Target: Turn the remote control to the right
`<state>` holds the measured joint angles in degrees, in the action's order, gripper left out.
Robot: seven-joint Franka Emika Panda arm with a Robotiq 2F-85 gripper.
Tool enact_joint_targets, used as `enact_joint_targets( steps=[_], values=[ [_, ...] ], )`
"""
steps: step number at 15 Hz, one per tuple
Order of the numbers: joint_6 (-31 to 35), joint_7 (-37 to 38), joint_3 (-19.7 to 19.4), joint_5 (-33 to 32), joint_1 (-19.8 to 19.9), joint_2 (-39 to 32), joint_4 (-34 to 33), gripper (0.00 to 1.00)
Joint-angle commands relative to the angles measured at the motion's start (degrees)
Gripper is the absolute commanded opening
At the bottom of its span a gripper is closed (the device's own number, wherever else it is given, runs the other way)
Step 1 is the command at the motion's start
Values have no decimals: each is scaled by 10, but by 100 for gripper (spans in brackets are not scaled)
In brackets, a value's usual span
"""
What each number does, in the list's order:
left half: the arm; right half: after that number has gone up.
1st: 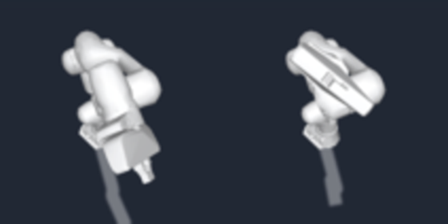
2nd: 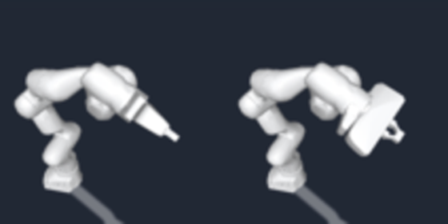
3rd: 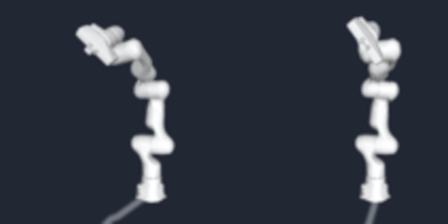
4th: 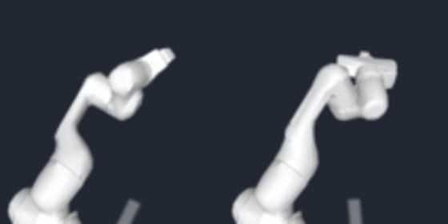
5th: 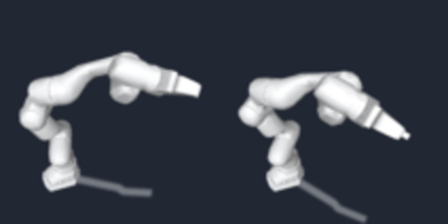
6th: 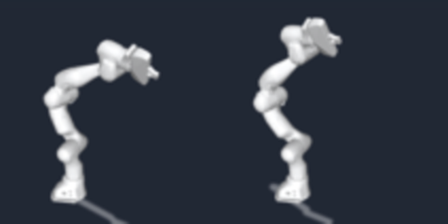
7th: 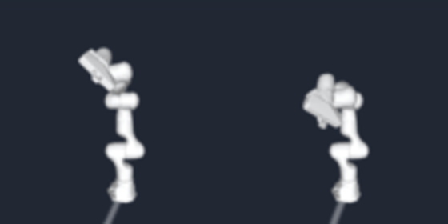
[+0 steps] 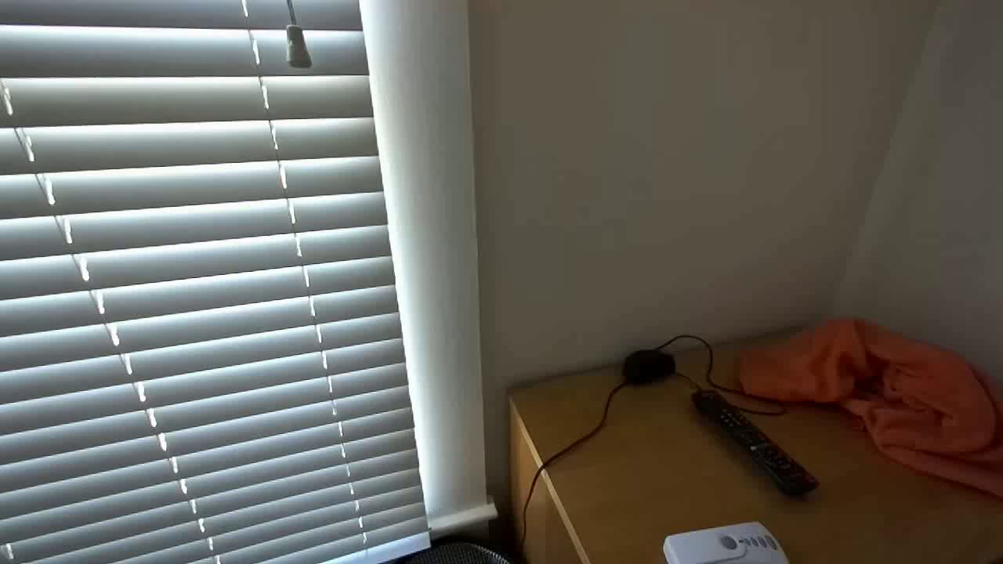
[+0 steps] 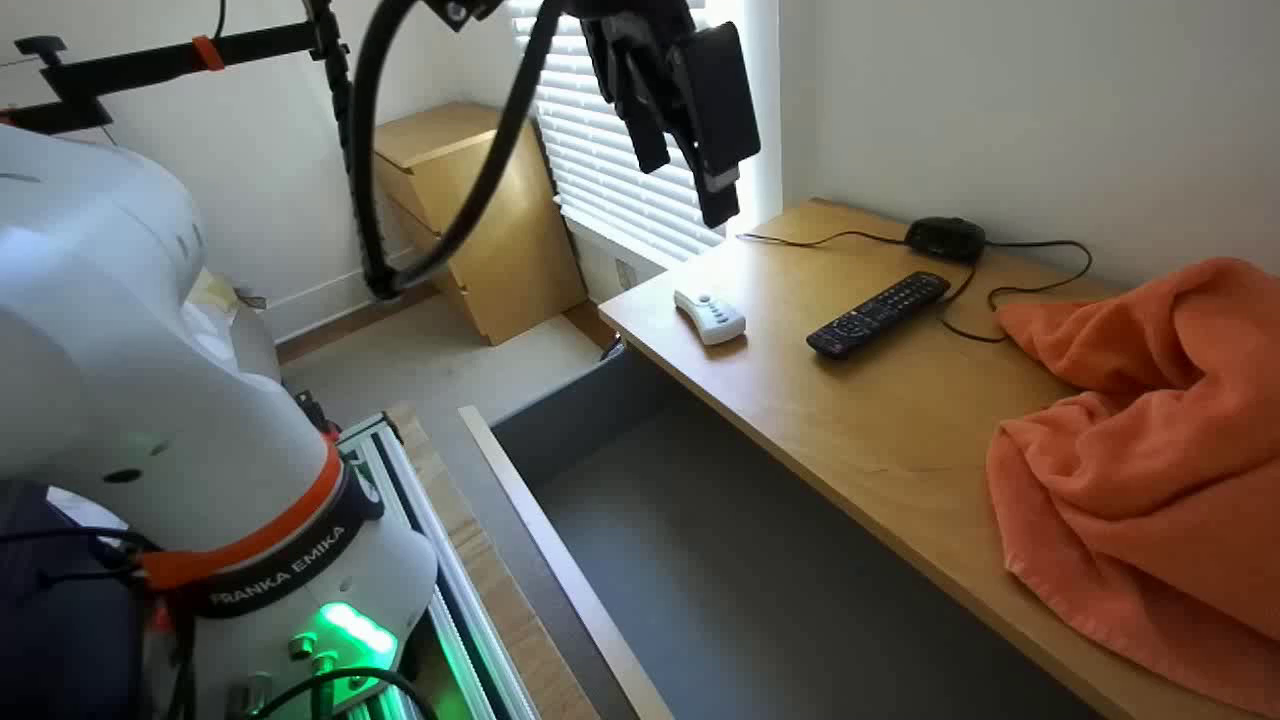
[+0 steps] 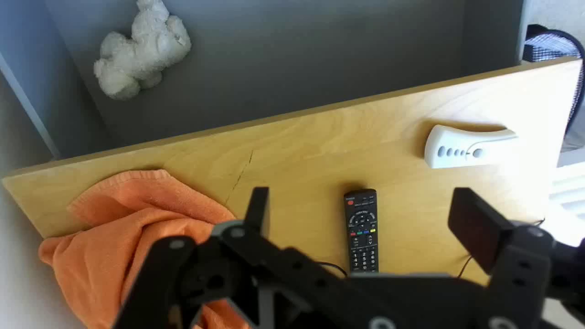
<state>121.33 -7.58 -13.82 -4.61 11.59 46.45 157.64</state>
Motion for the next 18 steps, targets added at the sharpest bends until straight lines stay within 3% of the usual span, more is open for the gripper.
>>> enact_joint_targets(
  steps=[1,10,12,18],
  values=[
    [-1,-2,3,3,3,-1,-1,100],
    [-1,-2,3,3,3,-1,-1,100],
    [40,43,28,-8,12,-47,-2,100],
    [194,67,59,8,-16,-162,2,100]
  ],
)
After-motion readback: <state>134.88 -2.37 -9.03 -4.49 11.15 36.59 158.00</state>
